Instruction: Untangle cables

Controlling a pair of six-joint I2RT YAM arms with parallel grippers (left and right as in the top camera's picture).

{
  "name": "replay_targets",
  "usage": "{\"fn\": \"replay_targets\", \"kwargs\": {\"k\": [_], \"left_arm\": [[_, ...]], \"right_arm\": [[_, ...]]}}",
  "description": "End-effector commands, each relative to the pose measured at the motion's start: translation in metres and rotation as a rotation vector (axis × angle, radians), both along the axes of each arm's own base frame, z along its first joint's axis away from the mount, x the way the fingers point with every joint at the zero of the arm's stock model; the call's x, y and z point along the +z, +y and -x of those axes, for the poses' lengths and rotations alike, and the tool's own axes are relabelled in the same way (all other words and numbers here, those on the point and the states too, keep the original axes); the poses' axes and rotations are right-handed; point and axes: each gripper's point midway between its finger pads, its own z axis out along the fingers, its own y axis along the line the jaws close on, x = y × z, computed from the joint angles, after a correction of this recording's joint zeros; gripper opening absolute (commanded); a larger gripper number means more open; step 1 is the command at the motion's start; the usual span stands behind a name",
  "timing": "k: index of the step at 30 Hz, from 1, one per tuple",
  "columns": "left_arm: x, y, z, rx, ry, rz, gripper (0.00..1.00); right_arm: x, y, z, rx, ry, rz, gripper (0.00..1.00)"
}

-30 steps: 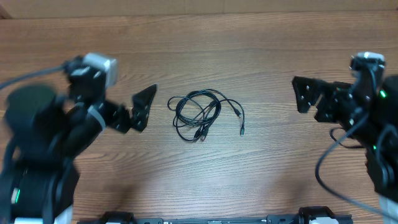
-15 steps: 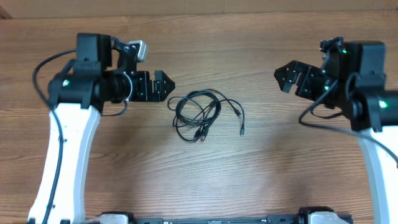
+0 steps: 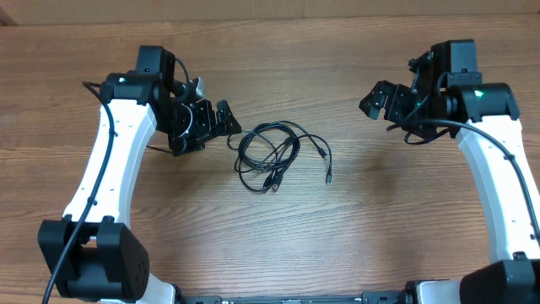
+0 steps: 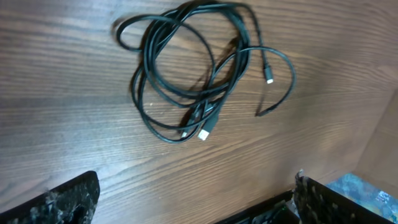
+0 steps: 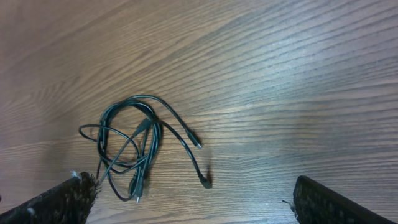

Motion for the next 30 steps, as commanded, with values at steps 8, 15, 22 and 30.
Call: {"fn": "replay_targets", "kwargs": {"k": [8,15,22,30], "left_arm": [[-0.012,0.013,-0.002,0.033,0.046,-0.068,1.0],[-0.016,0.022,-0.004,0.042,0.035,-0.124,1.0],[-0.017,0.024,-0.01,0.045,0.009,-0.139,0.17],[-0.029,0.018,0.008,0.122,0.126,-0.163,0.04]], "right_arm": [[0.004,-0.001,-0.007,-0.005,-0.013,-0.007,1.0],[0.004,-0.001,-0.007,-0.006,-0.012,-0.007,1.0],[0.004,-0.001,-0.007,-0.006,-0.012,-0.007,1.0],[0.004,-0.001,-0.007,-0.006,-0.012,-0.007,1.0]]}}
